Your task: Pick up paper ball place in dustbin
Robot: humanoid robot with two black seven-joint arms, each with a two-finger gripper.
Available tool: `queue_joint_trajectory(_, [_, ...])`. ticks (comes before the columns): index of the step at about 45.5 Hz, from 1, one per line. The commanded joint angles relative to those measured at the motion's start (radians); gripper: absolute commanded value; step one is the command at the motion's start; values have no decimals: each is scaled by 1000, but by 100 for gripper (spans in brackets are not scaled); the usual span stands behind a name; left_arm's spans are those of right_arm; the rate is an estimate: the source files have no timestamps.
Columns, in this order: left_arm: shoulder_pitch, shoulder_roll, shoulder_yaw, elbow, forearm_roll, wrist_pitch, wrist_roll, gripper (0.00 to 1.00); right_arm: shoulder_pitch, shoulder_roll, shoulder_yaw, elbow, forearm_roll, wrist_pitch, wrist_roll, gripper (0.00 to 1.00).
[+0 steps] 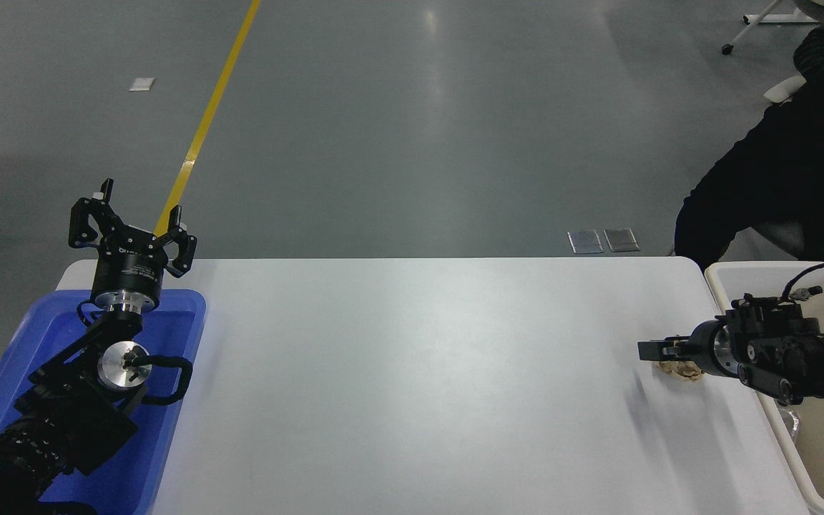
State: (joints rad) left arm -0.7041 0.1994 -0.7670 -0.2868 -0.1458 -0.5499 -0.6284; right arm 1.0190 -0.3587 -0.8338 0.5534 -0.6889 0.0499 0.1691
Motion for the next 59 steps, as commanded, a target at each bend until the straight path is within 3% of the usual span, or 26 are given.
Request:
queue_joint_trajectory(1, [0,0,0,0,0,1,-1,99,-22,6,2,-15,-1,-13,-2,86])
queue_joint_trajectory(5, [0,0,0,0,0,-1,-1,99,-30,6,2,-15,-1,-24,-2,76])
queue_joint_trajectory(11, [0,0,0,0,0,-1,-1,99,-34,9,-1,-15,-7,-36,-13,36])
queue_joint_trajectory(17, [0,0,0,0,0,1,-1,99,-34,10,-5,-15,-17,-36,-31,13])
queue_joint_trajectory(19, [0,0,0,0,0,1,-1,99,-34,9,-7,-15,-17,-36,-33,0])
queue_joint_trajectory(32, [0,0,0,0,0,-1,-1,99,16,-16,1,29,-3,-18,-22,0])
queue_joint_trajectory(51, [0,2,0,0,2,-1,-1,99,528,-385,-122,534,-24,73,-22,0])
queue_joint_trajectory(59, [0,2,0,0,2,-1,-1,99,893,-428,-341,694,-23,197,-20,0])
